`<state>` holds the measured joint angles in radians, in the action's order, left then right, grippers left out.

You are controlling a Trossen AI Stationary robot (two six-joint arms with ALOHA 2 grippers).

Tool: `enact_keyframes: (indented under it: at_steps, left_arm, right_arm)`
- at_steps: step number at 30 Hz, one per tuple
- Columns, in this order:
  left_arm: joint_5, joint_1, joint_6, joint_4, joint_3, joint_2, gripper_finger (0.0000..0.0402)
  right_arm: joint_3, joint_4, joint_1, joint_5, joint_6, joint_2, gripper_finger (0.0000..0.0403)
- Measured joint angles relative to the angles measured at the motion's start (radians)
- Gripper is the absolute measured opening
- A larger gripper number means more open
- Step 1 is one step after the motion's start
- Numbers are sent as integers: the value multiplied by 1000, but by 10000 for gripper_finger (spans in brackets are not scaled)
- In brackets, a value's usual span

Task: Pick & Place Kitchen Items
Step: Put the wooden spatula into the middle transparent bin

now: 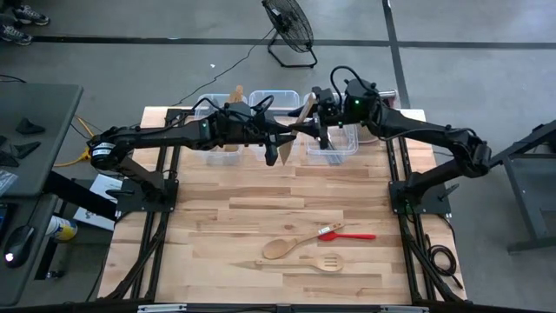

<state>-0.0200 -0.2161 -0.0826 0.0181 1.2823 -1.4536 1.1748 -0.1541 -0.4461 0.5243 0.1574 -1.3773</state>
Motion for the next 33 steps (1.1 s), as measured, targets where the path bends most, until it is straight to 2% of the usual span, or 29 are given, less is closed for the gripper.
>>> enact_keyframes:
  at_steps: [8, 18, 27, 33]
  left_arm:
    - [8, -2, -9, -2, 0, 0, 91]
    - [10, -1, -24, -9, 0, 0, 95]
    - [67, 0, -27, -5, 0, 6, 182]
    - [120, -12, -19, 104, 0, 81, 198]
  right_arm:
    - [0, -1, -20, 11, 1, 5, 82]
    - [0, -1, -26, 34, 3, 6, 81]
    - [0, 2, -46, 33, -2, 6, 81]
    - [0, 1, -86, 26, -3, 6, 81]
